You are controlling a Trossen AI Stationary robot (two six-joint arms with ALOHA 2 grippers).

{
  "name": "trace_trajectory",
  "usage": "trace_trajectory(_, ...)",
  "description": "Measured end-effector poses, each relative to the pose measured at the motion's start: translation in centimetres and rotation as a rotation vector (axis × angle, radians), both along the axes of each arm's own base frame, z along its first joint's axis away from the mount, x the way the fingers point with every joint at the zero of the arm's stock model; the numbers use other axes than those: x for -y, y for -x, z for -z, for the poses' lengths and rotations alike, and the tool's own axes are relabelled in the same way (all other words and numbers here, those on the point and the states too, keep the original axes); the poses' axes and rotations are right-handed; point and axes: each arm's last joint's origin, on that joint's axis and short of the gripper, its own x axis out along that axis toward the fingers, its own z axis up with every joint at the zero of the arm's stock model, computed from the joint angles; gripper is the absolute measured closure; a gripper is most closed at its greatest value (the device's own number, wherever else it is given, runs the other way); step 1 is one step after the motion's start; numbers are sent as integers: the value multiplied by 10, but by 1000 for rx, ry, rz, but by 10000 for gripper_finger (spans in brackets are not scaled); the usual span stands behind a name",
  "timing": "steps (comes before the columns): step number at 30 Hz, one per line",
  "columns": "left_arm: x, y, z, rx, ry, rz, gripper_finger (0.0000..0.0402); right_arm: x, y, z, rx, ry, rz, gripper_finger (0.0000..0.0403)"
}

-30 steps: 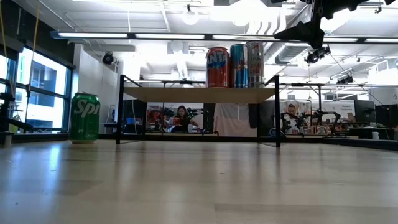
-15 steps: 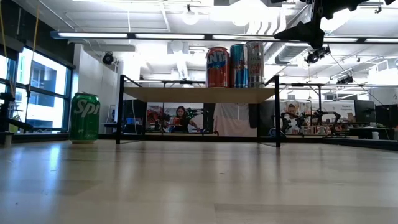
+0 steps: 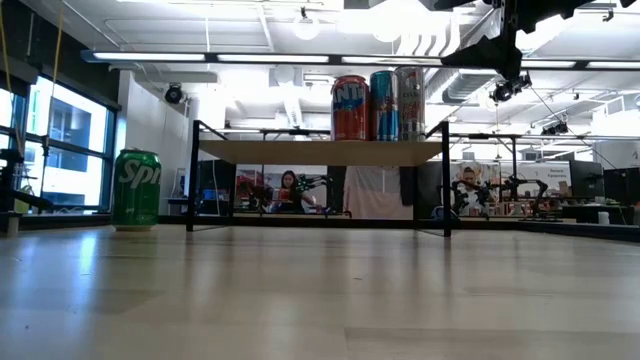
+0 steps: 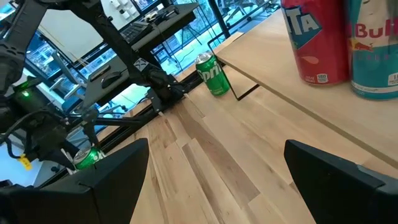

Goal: Place canned beverage on shelf
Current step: Put the bottom green soda can on the shelf

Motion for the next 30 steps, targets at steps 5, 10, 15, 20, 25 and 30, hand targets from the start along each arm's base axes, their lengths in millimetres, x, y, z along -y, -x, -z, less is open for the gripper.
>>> trace_trajectory(5, -3, 3, 10, -25, -9, -37, 78, 0, 0, 1, -7, 1, 0, 43)
trace_trajectory(10, -4, 3, 14, -29, -14, -58, 78, 0, 0, 1, -8, 1, 0, 43)
trace_trajectory(15, -5, 2, 14, -27, -10, -70, 108, 0, 0, 1, -9, 1, 0, 43)
trace_trajectory(20, -4, 2, 13, -45, 18, -76, 178, 0, 0, 1, -9, 1, 0, 43)
trace_trajectory(25, -9, -2, 7, -58, 40, -68, 178, 0, 0, 1, -9, 1, 1, 43)
trace_trajectory(30, -24, -7, -21, 13, 124, -76, 178, 0, 0, 1, -7, -6, 2, 43)
